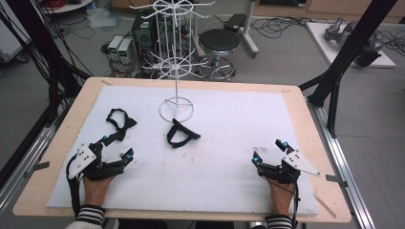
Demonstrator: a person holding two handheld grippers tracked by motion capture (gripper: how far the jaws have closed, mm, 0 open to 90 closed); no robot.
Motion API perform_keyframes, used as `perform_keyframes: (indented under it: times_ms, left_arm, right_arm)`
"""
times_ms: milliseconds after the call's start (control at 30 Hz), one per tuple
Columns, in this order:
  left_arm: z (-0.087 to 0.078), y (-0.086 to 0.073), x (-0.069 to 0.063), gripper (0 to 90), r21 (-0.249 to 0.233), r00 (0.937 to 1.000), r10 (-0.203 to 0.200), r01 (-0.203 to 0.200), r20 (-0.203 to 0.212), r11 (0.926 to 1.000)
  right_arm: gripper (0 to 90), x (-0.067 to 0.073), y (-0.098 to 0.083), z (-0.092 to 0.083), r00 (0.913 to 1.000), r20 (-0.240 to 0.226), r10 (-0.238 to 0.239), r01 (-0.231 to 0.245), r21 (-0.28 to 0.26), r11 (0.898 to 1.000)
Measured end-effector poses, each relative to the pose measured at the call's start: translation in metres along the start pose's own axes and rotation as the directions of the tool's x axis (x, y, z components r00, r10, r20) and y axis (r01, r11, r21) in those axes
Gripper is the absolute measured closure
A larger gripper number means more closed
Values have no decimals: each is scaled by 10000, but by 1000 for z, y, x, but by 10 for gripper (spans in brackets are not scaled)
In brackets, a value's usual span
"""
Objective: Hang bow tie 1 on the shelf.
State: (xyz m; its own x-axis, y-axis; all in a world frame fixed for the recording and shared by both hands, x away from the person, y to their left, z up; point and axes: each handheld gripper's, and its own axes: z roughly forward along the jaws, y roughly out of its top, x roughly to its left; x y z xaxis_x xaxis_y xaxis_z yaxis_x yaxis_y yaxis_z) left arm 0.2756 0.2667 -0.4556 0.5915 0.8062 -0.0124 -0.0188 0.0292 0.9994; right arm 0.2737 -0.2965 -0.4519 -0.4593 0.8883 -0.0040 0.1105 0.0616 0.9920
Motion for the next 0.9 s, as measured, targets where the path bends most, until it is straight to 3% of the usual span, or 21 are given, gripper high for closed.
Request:
perform_keyframes:
  times_ms: [533,800,900]
  left_arm:
    - [-1,0,1,140,-56,10000,-71,71,23,10000]
    - [-1,1,4,140,-1,9992,-405,405,67,9992]
    - [0,6,6,139,40,9984,-488,487,268,9988]
  right_arm:
    - [39,-1,0,0,10000,-26,-34,34,-43,10000]
    - [38,-1,0,0,10000,-32,-14,13,-55,10000]
    - [38,-1,0,0,10000,-18,23,-23,-44,10000]
